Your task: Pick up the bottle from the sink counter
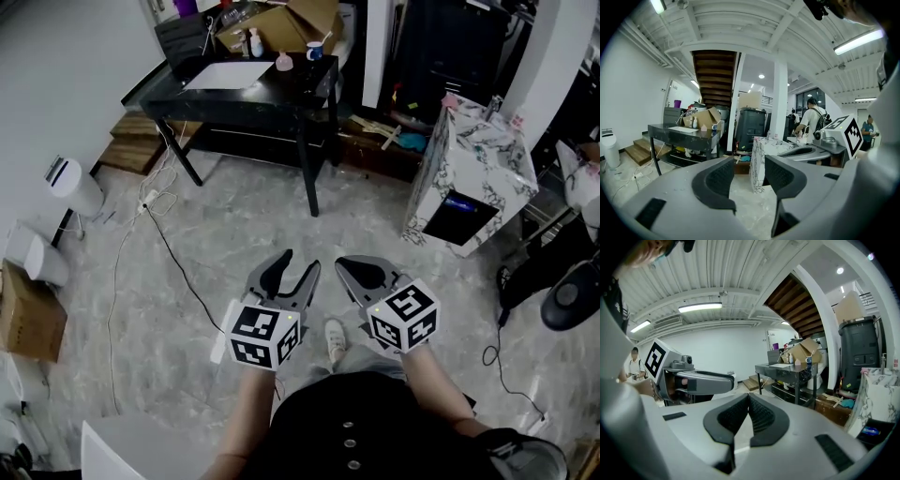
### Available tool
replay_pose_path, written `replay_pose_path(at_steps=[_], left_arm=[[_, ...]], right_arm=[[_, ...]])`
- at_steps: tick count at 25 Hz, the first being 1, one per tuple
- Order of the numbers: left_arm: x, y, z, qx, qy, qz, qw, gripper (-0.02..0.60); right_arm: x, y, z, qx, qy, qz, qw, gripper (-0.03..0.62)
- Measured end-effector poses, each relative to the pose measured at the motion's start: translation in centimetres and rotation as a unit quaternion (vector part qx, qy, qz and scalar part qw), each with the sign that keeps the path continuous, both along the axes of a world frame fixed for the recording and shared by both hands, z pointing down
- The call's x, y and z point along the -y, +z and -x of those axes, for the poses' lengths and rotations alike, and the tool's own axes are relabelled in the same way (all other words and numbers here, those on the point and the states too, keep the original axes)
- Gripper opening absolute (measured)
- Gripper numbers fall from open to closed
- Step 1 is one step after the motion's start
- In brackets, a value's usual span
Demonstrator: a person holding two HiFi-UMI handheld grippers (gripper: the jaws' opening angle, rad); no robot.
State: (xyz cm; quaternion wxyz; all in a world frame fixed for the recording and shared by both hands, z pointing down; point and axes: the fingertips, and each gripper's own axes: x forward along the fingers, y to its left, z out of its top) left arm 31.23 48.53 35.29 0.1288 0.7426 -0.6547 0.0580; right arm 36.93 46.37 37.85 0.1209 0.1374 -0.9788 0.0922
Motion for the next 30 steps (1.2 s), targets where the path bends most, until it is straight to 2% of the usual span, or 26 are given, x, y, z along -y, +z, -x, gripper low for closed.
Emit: replay_pose_path(at_steps=[9,13,20,30], left_arm=[[8.8,-0.9,6.1,0.010,-0.029,0.004,0.9995,0.201],[12.0,-0.5,7.3,0.008,-0.034,0.009,0.9994,0.201],[15.3,0.7,8.0,0.010,-0.033,0.027,0.9991,0.198],[18.0,0.9,8.4,0.006,-0.023,0.028,0.9993,0.193]], right_arm=[[8.5,-0.9,6.4,0.005,-0.042,-0.005,0.999,0.003],[11.9,-0.9,8.4,0.009,-0.052,-0.005,0.999,0.003],[15.2,0.5,9.0,0.006,-0.047,0.016,0.999,0.003],[17.5,1.4,9.1,0.004,-0.036,0.032,0.999,0.003]])
